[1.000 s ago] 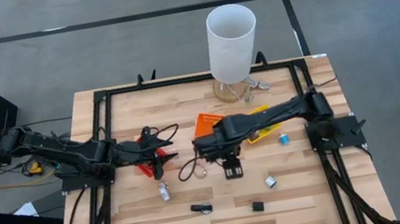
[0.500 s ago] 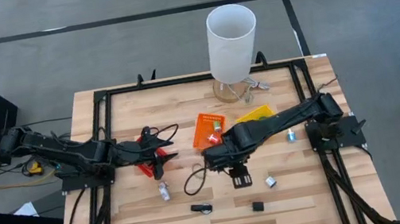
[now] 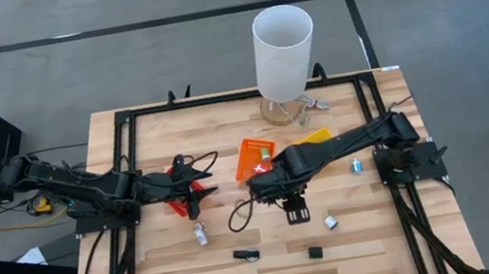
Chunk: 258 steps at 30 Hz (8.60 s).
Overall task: Pick & Place Office items
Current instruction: Put the blue charger adapter into the orange bin, then put the gold wrist watch into the yellow bin
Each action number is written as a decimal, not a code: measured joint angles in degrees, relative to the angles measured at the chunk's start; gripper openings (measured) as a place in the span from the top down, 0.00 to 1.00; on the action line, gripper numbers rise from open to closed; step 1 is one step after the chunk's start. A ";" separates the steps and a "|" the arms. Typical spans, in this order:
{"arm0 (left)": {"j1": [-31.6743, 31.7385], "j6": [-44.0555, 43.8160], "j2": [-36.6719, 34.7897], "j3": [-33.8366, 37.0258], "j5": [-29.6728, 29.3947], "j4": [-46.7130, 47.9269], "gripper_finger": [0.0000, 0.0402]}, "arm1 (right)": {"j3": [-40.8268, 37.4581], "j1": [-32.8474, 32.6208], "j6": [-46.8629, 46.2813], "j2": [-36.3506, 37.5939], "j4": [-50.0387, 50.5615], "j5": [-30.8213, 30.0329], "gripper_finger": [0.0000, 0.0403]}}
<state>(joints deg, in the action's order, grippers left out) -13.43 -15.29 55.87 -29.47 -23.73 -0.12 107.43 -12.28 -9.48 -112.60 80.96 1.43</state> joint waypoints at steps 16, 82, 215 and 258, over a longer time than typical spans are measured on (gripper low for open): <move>0.00 0.02 0.00 0.00 0.00 -1.38 0.49 | -37.05 3.79 -21.39 30.45 -11.83 -1.55 0.56; 3.54 0.00 -0.01 0.00 -1.70 -6.53 0.49 | -68.27 15.46 -61.61 42.13 -15.14 -2.99 0.56; 3.56 0.02 -0.02 0.00 -1.70 -10.36 0.49 | -39.21 14.48 -12.38 7.22 -69.22 -17.93 0.64; 3.65 0.02 0.00 0.09 -1.70 -10.91 0.49 | -35.49 20.15 -5.05 -0.07 -63.42 -16.46 0.44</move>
<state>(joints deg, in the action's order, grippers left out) -9.78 -15.27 55.88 -29.39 -25.43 -11.03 71.94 7.87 -14.53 -112.68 17.53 -15.03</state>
